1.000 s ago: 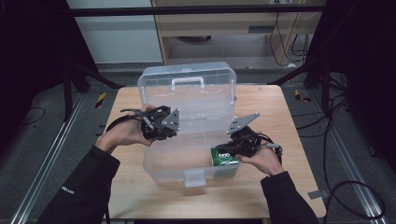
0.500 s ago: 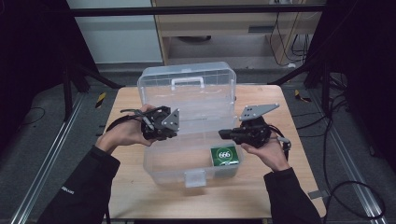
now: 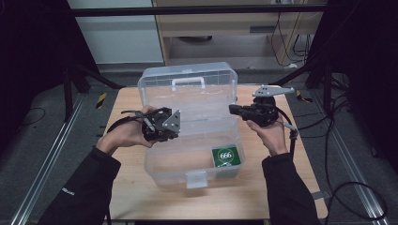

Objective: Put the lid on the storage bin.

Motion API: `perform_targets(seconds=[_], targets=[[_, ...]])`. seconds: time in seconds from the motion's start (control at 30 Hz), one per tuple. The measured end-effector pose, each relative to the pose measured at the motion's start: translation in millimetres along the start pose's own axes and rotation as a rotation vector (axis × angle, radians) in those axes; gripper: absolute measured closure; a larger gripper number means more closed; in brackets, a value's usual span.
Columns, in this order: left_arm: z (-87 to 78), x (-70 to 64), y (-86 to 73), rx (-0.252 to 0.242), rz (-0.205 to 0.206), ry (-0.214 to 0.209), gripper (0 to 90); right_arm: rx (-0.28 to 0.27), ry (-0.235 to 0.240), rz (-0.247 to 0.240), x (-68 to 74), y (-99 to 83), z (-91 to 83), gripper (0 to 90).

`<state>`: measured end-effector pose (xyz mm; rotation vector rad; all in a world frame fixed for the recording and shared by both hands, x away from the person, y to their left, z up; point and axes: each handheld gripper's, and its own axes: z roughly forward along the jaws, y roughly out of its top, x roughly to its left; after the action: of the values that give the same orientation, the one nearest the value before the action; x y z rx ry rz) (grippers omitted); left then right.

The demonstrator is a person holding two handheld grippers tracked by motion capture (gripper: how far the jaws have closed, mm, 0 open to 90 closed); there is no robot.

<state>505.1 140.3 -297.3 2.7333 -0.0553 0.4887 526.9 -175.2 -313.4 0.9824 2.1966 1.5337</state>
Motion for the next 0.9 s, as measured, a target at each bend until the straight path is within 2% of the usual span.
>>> perform_targets(seconds=[0.23, 0.53, 0.7, 0.9], targets=[[0.0, -1.8, -0.4, -0.004, 0.001, -0.003, 87.7, 0.007, -0.031, 0.032, -16.5, 3.5, 11.3, 89.9], [0.3, -5.4, -0.8, -0.010, 0.005, -0.008, 87.7, 0.001, -0.048, 0.072, -31.4, 2.5, 14.9, 90.0], [0.6, -7.5, -1.2, -0.013, 0.007, -0.015, 87.7, -0.017, -0.044, 0.090, -35.9, 2.3, 16.3, 90.0], [1.0, -9.3, -2.3, -0.022, 0.002, -0.025, 87.6, -0.015, -0.046, 0.078, -37.0, 1.4, 20.1, 90.0]])
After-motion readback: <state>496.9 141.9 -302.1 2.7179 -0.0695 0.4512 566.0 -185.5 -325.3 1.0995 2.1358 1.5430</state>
